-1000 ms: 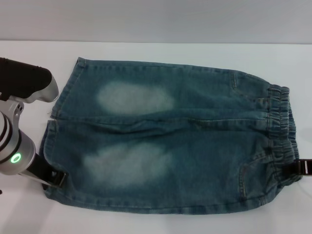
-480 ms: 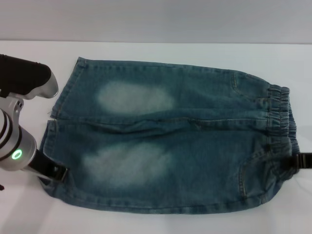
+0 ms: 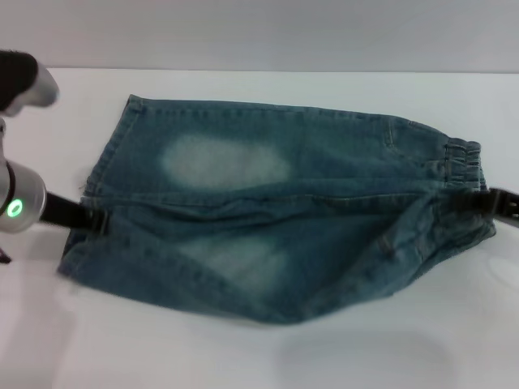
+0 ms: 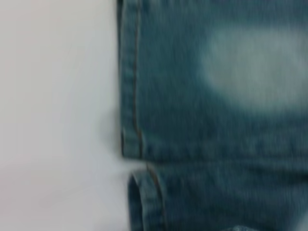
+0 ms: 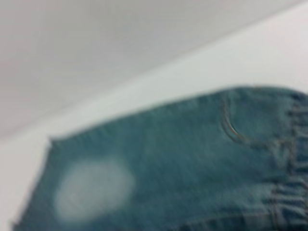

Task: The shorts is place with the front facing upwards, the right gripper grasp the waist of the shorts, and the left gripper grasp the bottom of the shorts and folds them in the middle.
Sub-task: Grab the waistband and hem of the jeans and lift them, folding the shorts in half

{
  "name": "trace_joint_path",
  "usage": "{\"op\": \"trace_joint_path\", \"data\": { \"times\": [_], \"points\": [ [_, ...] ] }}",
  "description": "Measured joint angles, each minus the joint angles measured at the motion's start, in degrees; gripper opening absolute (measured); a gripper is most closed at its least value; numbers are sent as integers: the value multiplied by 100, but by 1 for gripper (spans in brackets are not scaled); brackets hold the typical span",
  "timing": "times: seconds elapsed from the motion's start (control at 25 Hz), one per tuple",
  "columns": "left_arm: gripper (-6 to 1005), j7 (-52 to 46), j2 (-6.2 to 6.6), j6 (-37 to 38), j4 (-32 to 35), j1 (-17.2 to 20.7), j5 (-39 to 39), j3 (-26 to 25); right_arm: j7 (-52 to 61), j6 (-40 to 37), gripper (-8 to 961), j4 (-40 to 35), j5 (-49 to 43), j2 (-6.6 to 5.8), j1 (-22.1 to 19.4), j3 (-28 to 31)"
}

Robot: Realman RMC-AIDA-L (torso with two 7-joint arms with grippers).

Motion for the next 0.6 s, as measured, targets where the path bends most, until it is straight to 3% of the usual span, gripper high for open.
{"op": "trace_joint_path", "data": {
  "times": [0.32,0.48,0.6],
  "points": [
    [123,305,8,1078,-216,122,-586,-534,-1714,61,15,2068,2142,-25,443,1149],
    [126,356,9,1354,-314,128,-754,-662,-2498,325,17,2889,3201,-22,527,1677],
    [128,386,9,1736,-438,132,-921,-713,-2682,335,19,3145,3474,-23,571,1795]
  ]
}}
